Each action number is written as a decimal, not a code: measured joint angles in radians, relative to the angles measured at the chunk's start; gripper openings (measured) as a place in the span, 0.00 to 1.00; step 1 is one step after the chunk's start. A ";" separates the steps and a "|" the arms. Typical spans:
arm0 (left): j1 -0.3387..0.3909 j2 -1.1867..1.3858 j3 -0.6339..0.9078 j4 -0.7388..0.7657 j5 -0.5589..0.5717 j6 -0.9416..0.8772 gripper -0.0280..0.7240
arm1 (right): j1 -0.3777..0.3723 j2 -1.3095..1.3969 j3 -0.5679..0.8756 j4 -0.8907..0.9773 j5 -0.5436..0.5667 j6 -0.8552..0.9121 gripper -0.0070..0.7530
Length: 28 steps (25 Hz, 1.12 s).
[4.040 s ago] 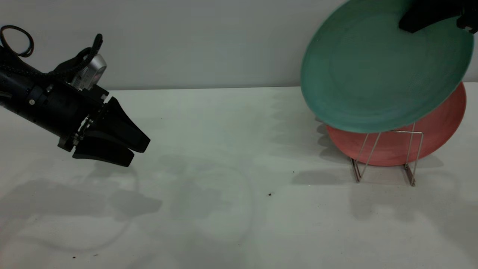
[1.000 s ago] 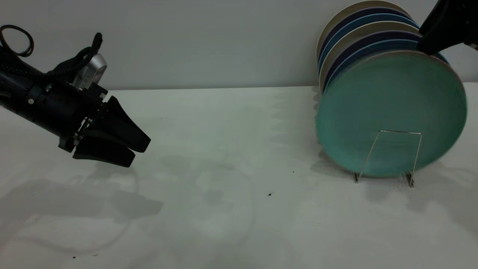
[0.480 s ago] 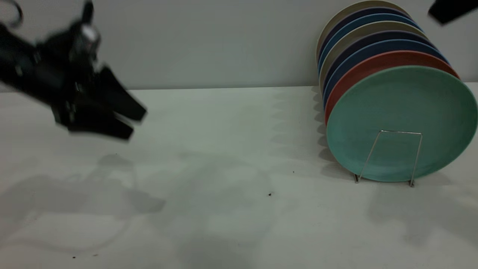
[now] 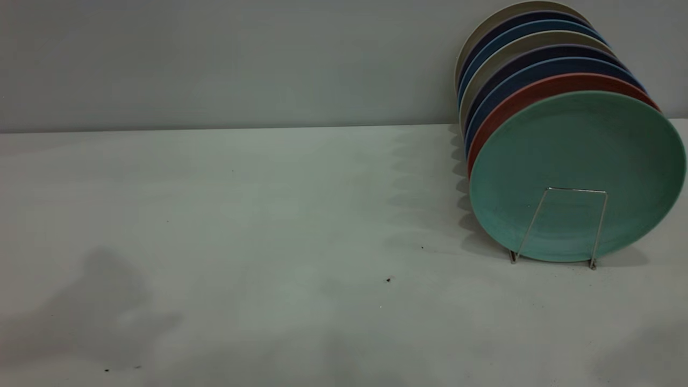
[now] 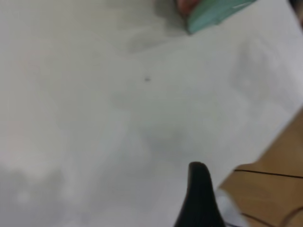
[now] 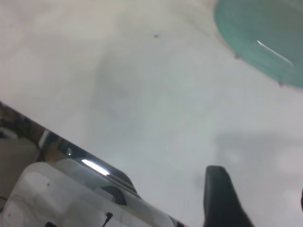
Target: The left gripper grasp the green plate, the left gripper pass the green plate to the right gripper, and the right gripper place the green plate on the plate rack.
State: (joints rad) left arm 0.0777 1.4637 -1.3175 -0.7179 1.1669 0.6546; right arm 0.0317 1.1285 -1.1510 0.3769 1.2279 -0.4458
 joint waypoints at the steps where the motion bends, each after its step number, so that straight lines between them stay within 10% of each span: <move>1: 0.000 -0.054 0.000 0.041 0.000 -0.030 0.81 | 0.000 -0.032 0.025 -0.015 0.002 0.022 0.56; 17: 0.000 -0.607 0.305 0.566 0.000 -0.491 0.81 | 0.000 -0.571 0.634 -0.241 -0.059 0.228 0.56; 28: 0.000 -0.904 0.737 0.637 -0.004 -0.493 0.81 | 0.000 -0.750 0.671 -0.270 -0.103 0.276 0.56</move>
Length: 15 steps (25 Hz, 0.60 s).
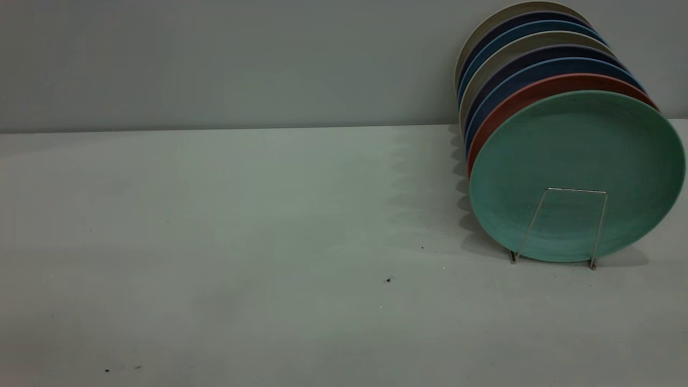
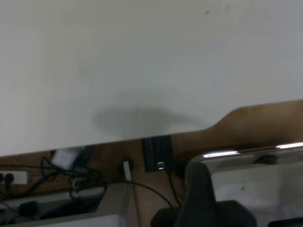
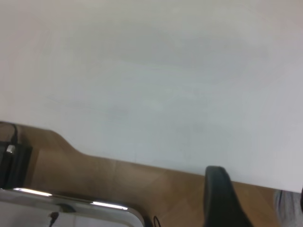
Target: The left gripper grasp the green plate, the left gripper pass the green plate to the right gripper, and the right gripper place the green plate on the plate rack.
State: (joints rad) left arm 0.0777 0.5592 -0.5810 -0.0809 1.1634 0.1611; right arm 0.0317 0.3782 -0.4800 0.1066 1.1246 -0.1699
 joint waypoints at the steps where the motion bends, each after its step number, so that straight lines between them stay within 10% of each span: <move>1: 0.000 -0.029 0.023 0.006 -0.001 0.000 0.81 | 0.000 0.000 0.000 -0.001 0.000 0.003 0.56; 15: 0.000 -0.284 0.094 0.033 -0.034 0.000 0.81 | 0.000 -0.030 0.005 -0.004 0.000 0.006 0.56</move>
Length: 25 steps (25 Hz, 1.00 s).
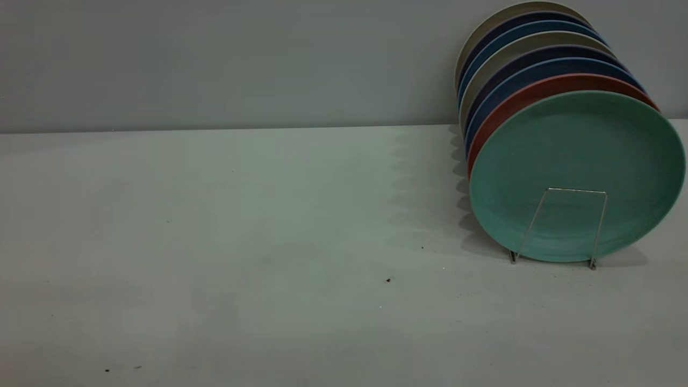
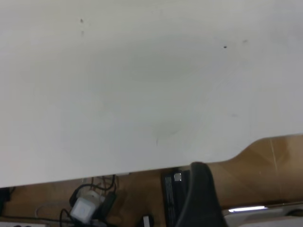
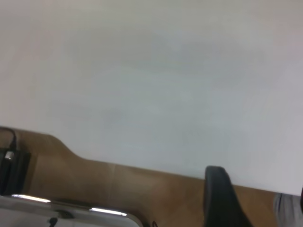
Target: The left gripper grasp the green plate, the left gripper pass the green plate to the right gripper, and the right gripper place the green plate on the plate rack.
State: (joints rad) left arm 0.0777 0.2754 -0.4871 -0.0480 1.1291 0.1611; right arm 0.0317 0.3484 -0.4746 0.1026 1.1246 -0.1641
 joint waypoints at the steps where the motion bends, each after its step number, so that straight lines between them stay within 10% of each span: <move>1: 0.000 -0.003 0.000 0.000 0.000 0.000 0.81 | 0.000 -0.003 0.001 0.000 0.000 0.000 0.56; 25: -0.015 -0.225 0.000 0.000 -0.002 0.000 0.81 | -0.001 -0.365 0.002 0.001 0.015 0.000 0.56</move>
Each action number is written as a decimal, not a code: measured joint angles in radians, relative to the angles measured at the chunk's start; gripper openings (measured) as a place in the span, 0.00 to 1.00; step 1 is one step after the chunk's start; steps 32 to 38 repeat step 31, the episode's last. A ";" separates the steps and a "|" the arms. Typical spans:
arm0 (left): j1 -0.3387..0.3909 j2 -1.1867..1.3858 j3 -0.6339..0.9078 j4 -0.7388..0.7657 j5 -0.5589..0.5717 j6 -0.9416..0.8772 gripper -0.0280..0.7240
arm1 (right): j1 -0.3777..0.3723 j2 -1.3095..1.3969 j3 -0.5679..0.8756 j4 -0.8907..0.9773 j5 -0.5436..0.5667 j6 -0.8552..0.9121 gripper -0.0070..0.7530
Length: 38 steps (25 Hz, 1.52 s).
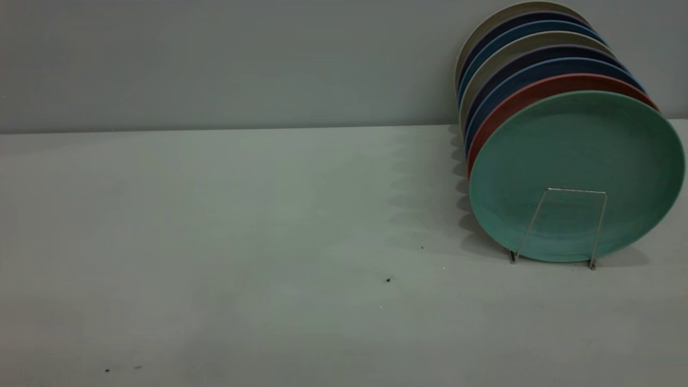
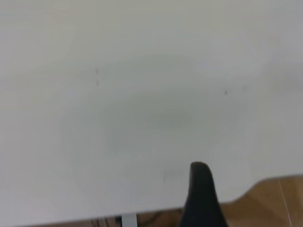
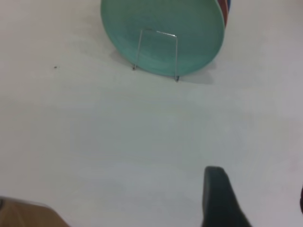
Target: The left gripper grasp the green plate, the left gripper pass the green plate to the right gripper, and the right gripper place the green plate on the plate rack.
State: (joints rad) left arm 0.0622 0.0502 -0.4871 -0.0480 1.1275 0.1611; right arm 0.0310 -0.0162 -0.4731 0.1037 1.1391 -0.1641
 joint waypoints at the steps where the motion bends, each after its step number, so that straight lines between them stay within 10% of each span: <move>1: -0.008 -0.026 0.000 0.000 0.000 0.000 0.81 | 0.000 0.000 0.000 0.000 0.000 0.000 0.56; 38: -0.019 -0.072 0.000 0.000 0.004 0.000 0.81 | 0.000 -0.001 0.001 0.001 0.000 0.000 0.56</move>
